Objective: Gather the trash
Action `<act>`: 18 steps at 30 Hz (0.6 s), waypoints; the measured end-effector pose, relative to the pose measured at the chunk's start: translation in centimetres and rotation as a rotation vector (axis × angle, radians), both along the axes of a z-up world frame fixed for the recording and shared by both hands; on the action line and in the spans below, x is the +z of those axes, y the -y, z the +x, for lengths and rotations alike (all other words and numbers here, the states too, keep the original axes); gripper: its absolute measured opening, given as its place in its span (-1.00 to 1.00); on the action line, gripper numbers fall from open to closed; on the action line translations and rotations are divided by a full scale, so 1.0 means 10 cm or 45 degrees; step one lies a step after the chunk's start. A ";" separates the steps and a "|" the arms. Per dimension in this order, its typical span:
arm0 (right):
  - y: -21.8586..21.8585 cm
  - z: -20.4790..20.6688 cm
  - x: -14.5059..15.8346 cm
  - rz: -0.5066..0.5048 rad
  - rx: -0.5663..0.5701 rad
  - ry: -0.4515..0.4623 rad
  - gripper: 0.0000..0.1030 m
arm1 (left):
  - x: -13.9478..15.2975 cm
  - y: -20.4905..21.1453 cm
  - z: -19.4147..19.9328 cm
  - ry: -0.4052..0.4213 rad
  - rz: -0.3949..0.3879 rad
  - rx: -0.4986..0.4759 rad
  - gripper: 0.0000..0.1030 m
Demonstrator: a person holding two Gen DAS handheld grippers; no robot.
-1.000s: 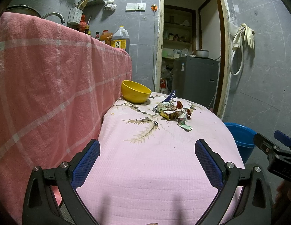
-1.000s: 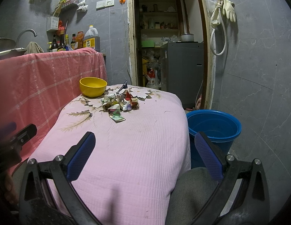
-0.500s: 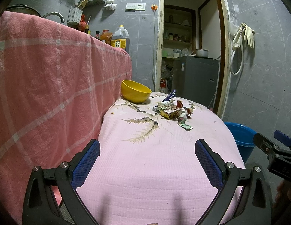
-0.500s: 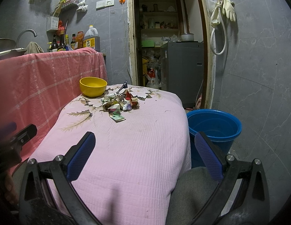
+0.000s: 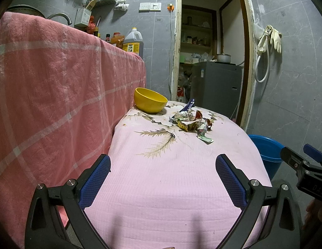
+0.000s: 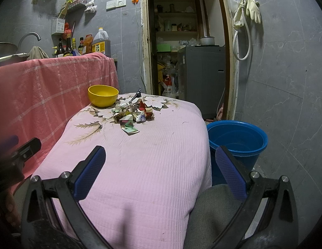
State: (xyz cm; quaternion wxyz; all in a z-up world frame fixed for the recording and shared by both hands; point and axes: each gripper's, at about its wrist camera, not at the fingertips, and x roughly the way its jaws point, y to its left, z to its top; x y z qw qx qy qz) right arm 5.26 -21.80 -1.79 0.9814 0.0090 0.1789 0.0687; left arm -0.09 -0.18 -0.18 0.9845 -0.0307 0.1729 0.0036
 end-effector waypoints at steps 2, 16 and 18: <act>0.00 0.00 0.00 0.000 0.000 0.000 1.00 | -0.01 0.01 -0.01 0.000 0.000 0.000 0.93; 0.00 0.00 0.00 0.001 0.000 0.000 1.00 | 0.00 0.00 0.00 -0.002 0.000 0.000 0.93; 0.01 0.00 0.00 0.001 0.000 -0.001 1.00 | 0.00 0.00 0.00 -0.002 0.000 0.000 0.93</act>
